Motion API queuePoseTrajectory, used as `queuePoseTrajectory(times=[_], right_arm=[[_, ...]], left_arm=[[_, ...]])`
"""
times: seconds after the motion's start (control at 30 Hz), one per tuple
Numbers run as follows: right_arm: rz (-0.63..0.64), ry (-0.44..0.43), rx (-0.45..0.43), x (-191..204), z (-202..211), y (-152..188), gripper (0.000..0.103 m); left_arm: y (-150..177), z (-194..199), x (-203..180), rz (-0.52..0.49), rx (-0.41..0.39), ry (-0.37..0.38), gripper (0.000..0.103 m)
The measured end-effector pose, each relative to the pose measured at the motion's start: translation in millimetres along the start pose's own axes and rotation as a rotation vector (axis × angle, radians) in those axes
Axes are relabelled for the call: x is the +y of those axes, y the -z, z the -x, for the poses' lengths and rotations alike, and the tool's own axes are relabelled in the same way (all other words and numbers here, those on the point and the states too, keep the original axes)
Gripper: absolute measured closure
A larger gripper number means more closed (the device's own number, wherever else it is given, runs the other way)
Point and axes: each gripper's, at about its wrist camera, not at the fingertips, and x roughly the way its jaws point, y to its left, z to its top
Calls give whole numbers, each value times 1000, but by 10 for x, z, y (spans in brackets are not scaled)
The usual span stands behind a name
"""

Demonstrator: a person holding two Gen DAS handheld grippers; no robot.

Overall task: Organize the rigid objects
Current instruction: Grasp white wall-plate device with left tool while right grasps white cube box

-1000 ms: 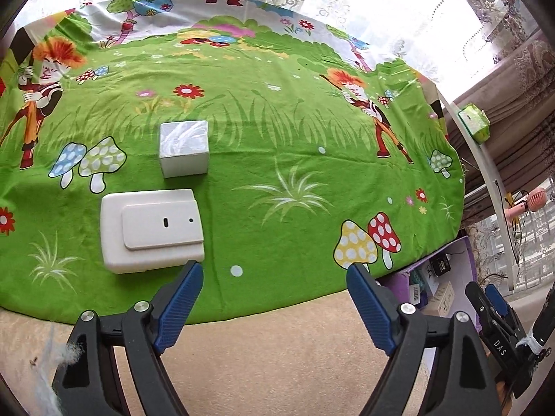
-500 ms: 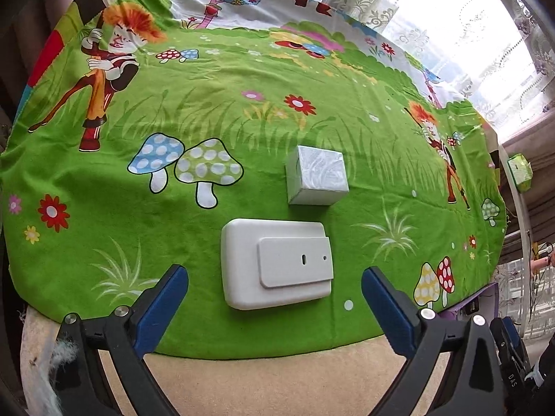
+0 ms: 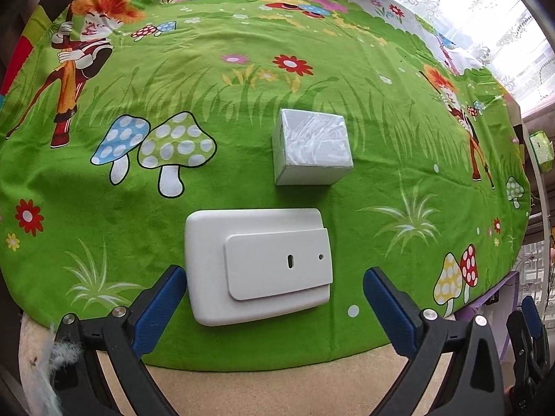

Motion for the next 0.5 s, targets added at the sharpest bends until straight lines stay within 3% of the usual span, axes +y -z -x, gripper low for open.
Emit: queuePoseTrajectory(times=[0.2,0.3,0.5], right_arm=[[30,-26,3,184,-72,-101,6],[57,-35,6,319,-121,-156,6],[108,-67,25,621,-257,-239,6]], left_arm=[[-2,-109,-72,-61,-6,-51,0],[25,-78,-89,-92,-38,-94,13],[57,10,83,-74,-67,-14,13]])
